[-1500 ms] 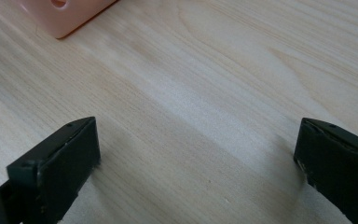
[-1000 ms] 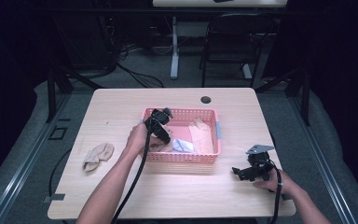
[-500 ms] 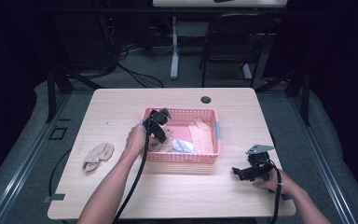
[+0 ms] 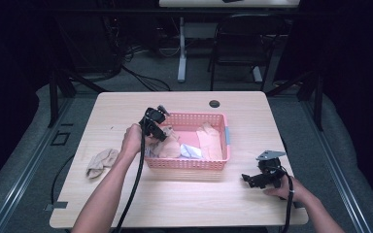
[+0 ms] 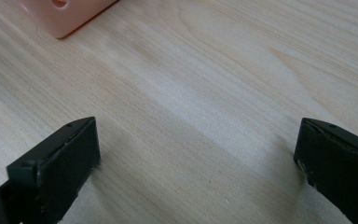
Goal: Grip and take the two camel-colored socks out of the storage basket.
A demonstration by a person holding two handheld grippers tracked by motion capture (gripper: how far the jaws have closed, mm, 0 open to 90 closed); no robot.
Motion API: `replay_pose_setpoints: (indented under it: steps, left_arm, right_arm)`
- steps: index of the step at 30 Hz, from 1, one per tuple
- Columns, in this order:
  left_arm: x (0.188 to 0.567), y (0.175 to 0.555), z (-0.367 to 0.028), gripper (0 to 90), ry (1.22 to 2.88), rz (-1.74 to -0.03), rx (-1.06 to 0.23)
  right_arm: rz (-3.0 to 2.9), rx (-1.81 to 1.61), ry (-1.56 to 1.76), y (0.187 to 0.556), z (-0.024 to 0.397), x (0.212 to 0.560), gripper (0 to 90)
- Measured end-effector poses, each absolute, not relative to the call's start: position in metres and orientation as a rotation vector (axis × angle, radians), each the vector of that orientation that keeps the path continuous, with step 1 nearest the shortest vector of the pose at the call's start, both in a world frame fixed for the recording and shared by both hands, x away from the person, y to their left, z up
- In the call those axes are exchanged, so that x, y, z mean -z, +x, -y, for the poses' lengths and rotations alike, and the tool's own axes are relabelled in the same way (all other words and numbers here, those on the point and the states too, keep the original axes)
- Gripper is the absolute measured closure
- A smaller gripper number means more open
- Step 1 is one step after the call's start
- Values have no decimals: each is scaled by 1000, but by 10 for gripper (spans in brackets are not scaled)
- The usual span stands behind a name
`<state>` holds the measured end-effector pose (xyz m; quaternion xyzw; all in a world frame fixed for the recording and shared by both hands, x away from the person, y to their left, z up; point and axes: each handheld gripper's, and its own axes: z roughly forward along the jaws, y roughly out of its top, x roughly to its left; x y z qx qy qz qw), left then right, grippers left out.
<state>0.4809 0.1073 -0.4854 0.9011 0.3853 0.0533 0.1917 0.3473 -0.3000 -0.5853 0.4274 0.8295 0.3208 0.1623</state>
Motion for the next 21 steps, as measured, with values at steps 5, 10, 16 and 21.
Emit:
replay_pose_setpoints:
  steps: [5,10,16,21]
  left_arm:
    - [474,478,-113,788,2498,-1071,-142]
    - [462,474,-118,787,2490,-1052,-153]
    - [443,466,-126,785,2482,-1035,-183]
    - [427,460,-137,783,2459,-1031,-211]
  right_arm:
    - [-2363,-915,1222,347,300,585,0]
    - [-2366,-915,1220,347,300,585,0]
    - [-2366,-915,1220,347,300,585,0]
    - [-2363,-915,1222,347,300,585,0]
